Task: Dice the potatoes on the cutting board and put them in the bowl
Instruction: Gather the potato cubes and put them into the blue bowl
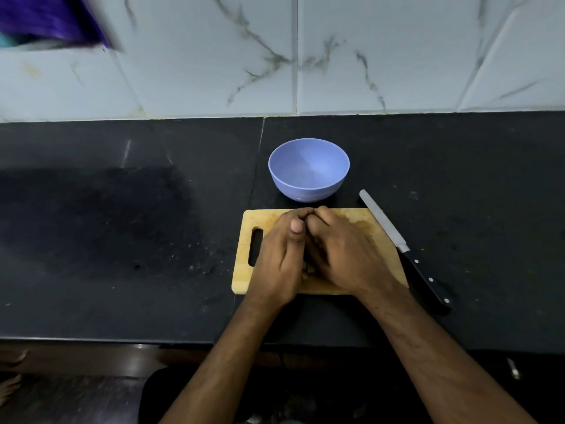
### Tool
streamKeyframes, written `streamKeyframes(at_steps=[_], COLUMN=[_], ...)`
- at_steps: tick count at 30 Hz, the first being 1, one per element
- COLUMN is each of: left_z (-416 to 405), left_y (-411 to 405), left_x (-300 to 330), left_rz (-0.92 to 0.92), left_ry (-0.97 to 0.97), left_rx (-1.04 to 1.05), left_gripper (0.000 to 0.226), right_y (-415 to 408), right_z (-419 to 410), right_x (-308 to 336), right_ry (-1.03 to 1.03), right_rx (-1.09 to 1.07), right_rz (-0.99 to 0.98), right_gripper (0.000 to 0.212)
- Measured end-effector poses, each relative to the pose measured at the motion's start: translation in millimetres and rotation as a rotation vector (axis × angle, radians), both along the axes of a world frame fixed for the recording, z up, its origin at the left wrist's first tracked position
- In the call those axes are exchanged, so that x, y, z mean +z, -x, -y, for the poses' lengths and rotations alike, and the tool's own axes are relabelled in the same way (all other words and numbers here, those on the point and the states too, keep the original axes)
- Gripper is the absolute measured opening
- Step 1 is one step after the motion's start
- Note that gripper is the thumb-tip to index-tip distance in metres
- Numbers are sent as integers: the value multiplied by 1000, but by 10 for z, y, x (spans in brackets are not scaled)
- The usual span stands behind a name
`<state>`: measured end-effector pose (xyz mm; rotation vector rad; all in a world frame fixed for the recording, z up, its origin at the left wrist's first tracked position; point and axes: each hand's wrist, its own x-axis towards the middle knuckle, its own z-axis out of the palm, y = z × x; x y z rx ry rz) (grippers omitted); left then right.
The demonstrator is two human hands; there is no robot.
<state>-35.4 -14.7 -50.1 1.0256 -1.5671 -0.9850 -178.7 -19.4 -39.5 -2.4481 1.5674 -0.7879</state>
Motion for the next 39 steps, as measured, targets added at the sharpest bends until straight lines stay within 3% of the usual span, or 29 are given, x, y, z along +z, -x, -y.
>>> streamKeyframes(at_steps=[3, 7, 9, 11, 12, 14, 16, 20, 25, 30, 33, 36, 39], left_z=[0, 22, 11, 11, 16, 45, 62, 135, 375, 510, 486, 429, 380], left_y=[-16, -157, -291, -458, -530, -615, -639, -639, -541, -347, -274, -315, -359], left_x=[21, 78, 121, 135, 135, 73, 21, 28, 149, 210, 166, 112, 77], left_rz=[-23, -181, -120, 127, 338, 790, 976, 910, 1028, 961, 905, 841, 921], left_ry=[39, -99, -86, -9, 46, 214, 275, 238, 291, 278, 267, 285, 352], left_rx=[-25, 11, 12, -65, -114, -180, -211, -201, -287, -373, -309, -277, -305], left_gripper=[63, 72, 70, 63, 66, 87, 102, 92, 83, 76, 72, 81, 94], right_y=[11, 27, 59, 86, 95, 103, 96, 93, 105, 154, 177, 212, 276], right_z=[-24, -35, -35, -32, -30, -28, -21, -33, -52, -49, -52, -96, -210], right_x=[-10, 12, 19, 7, -3, -20, -19, 7, -9, 19, 28, 54, 77], right_ry=[27, 34, 28, 6, -10, -25, -19, 7, 40, 66, 81, 95, -60], right_rx=[-57, -108, -138, -139, -126, -90, -51, -31, -94, -167, -268, -317, -172], right_rz=[-8, 41, 98, 150, 163, 149, 119, 149, 228, 412, 519, 594, 607], right_gripper=[14, 23, 23, 22, 20, 16, 15, 21, 27, 25, 28, 27, 29])
